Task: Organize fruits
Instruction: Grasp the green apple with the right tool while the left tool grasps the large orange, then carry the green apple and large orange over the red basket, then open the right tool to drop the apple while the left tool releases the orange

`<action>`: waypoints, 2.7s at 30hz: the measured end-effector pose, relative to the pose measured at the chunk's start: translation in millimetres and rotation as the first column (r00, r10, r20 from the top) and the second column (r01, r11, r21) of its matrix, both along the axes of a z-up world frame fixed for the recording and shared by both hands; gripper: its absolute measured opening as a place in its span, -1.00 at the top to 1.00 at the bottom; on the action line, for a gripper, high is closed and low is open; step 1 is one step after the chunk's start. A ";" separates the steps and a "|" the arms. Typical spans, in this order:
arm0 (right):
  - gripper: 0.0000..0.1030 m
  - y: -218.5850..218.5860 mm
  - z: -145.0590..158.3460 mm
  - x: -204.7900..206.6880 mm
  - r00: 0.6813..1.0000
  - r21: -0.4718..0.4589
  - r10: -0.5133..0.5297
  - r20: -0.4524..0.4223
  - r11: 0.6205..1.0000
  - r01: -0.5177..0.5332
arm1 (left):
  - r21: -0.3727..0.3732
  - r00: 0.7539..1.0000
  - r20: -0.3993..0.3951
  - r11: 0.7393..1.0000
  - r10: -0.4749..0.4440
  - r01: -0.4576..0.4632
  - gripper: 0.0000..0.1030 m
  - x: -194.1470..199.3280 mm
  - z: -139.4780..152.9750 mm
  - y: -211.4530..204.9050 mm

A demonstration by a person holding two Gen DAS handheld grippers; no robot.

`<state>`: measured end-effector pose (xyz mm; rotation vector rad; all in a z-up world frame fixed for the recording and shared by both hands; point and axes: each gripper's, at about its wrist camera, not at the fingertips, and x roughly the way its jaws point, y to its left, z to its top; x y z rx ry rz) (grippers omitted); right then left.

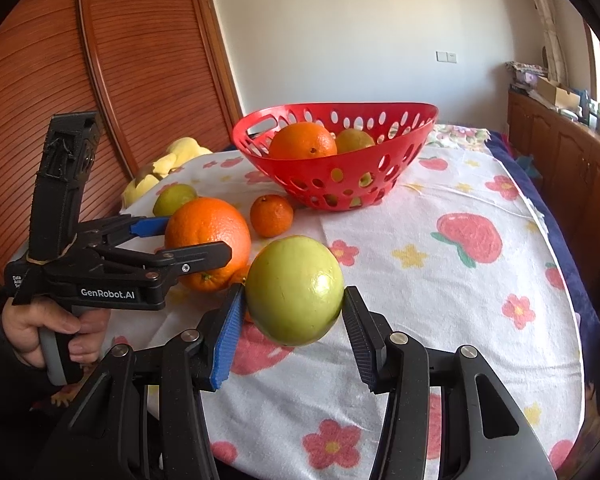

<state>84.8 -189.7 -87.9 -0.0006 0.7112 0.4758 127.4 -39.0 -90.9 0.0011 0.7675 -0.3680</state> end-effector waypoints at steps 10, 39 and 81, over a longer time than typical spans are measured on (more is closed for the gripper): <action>0.03 -1.9 -1.4 -0.6 1.000 -0.001 -0.007 0.000 1.000 0.007 | 0.000 1.000 -0.001 1.000 -0.009 0.009 -0.76 0.8 -0.1 0.0; 0.03 -15.6 20.2 20.3 0.998 -0.002 -0.031 0.047 1.000 0.031 | -0.029 0.991 0.135 0.999 0.019 -0.016 -0.71 -21.5 50.6 20.2; 0.02 18.6 23.9 193.8 0.999 -0.227 0.032 0.006 0.973 -0.030 | -0.007 0.983 0.180 1.000 -0.020 0.022 -0.71 128.7 94.7 5.7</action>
